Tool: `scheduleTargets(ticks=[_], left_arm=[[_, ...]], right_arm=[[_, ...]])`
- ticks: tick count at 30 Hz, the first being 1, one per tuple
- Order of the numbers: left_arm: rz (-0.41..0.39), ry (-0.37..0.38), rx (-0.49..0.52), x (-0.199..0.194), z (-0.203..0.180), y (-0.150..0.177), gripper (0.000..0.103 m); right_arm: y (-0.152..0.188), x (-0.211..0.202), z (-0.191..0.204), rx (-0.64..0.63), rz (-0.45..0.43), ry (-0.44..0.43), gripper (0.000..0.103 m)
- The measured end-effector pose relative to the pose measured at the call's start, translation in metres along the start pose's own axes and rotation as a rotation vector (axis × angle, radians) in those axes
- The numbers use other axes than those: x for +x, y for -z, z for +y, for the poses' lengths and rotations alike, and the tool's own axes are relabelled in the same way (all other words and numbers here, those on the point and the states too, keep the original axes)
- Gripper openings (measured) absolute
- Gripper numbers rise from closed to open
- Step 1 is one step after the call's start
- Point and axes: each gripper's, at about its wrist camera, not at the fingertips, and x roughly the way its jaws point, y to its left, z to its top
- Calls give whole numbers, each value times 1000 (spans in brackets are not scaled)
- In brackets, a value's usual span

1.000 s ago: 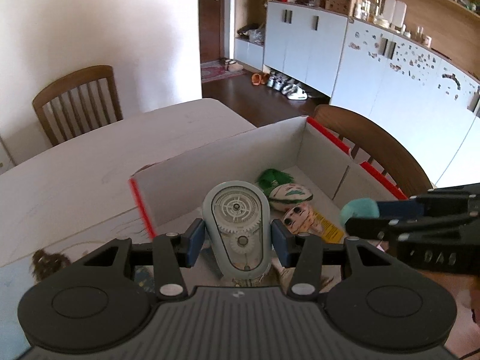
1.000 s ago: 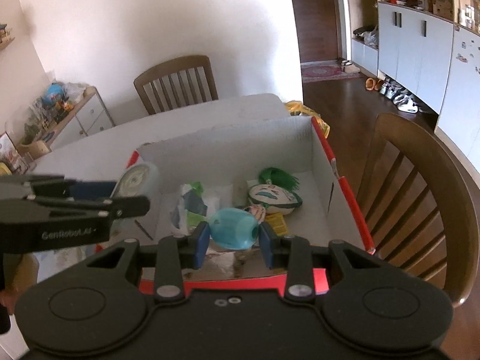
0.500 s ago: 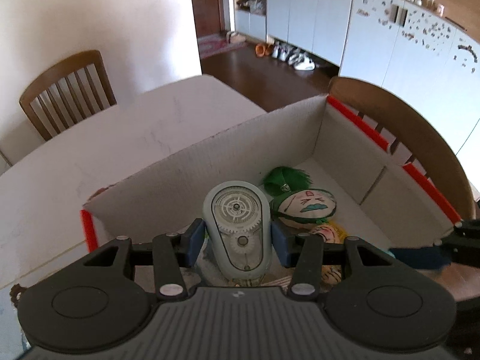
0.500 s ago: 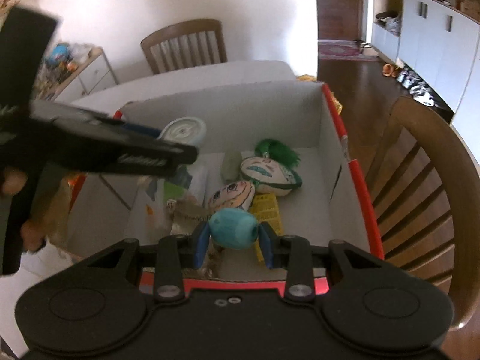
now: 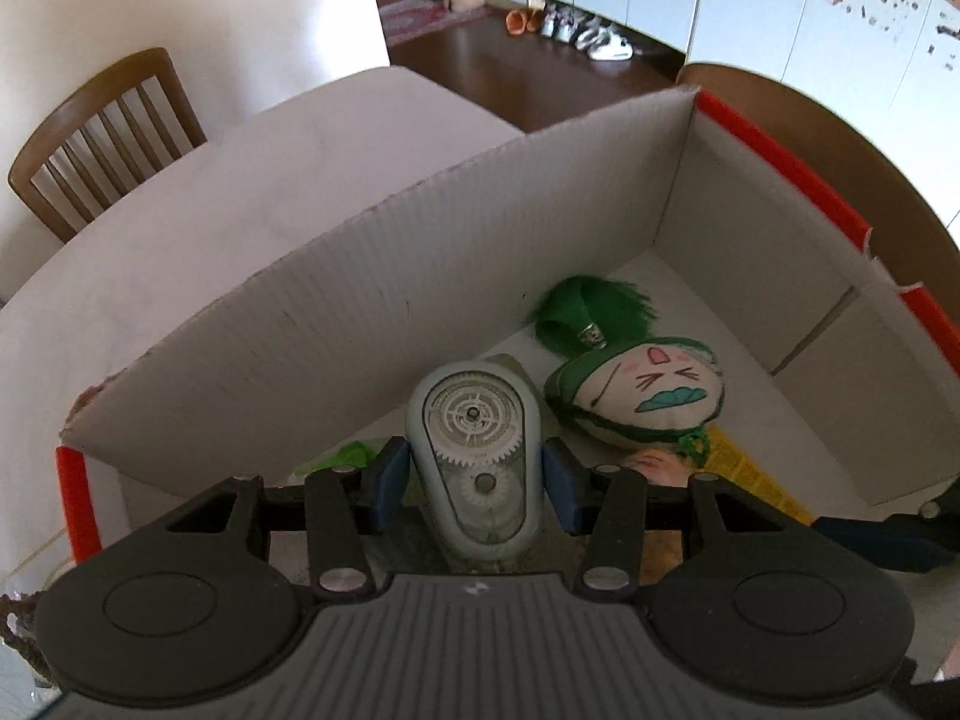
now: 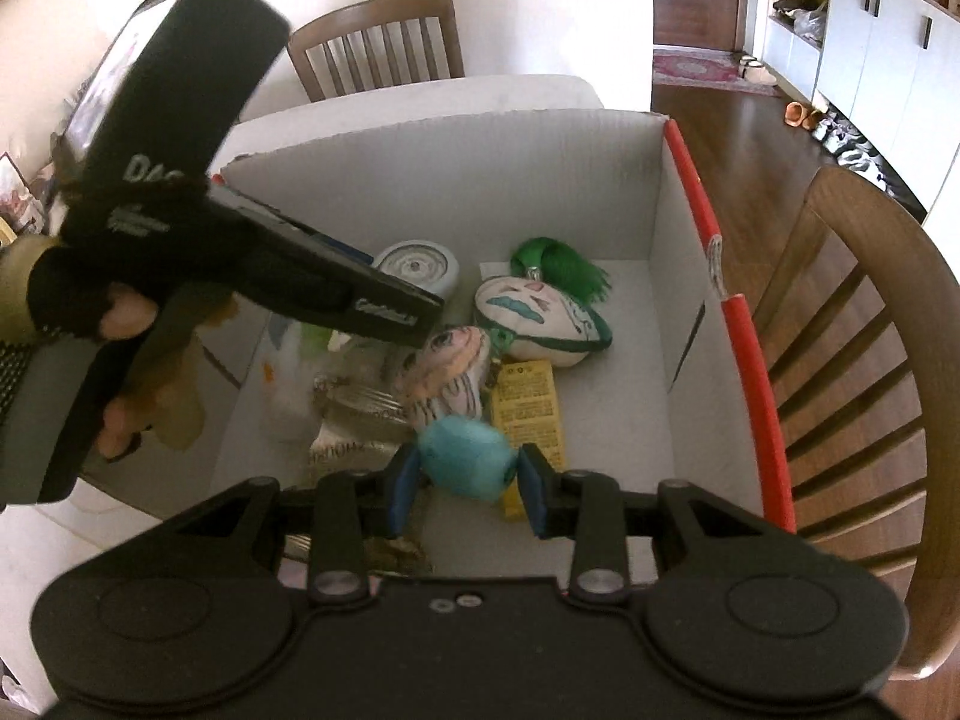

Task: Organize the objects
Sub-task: 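Carry the tape dispenser and teal toy into the red box and release both, then withdraw both grippers from the red box back toward the mat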

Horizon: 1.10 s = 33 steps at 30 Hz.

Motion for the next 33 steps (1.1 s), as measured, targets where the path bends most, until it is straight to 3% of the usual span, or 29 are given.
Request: scheduleTargets(ticks=[9, 13, 33], left_arm=[[24, -9, -31, 7, 8, -1, 48], [-14, 3, -44, -3, 9, 0, 54], [-215, 18, -119, -98, 17, 45, 54]], right_arm=[[0, -2, -2, 12, -9, -15, 36], [0, -7, -2, 19, -21, -24, 39], [1, -58, 19, 0, -148, -45, 42]])
